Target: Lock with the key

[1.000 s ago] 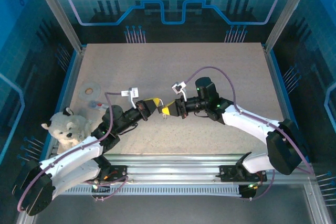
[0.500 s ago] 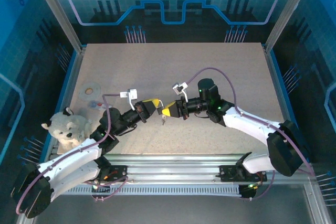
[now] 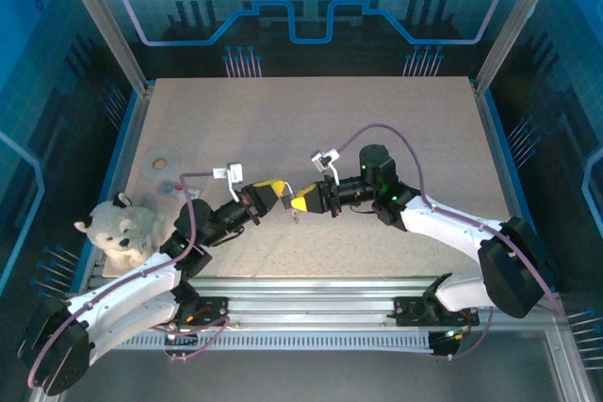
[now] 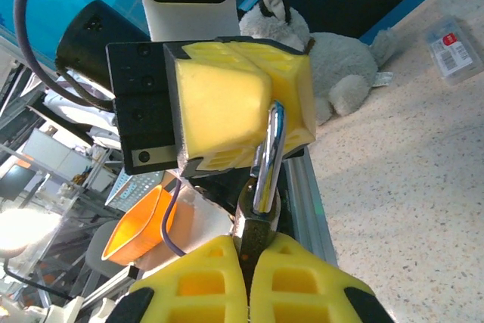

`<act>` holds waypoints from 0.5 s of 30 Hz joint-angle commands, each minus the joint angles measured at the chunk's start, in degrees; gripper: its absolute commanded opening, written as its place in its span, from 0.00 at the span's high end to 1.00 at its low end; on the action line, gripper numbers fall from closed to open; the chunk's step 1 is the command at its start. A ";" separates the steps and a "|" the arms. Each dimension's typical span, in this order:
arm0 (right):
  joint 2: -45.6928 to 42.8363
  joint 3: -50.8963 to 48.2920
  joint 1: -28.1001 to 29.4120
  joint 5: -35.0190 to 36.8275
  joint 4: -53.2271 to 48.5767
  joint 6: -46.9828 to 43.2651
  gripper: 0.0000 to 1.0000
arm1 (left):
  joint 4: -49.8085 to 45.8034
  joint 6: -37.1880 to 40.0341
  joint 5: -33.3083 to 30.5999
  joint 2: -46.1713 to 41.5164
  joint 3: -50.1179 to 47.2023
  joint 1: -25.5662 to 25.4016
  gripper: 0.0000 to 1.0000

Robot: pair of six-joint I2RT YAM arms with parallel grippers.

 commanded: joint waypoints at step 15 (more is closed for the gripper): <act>-5.83 -1.99 -1.18 -6.11 12.23 1.43 1.00 | 1.55 -1.82 -3.34 2.57 -3.83 1.88 1.00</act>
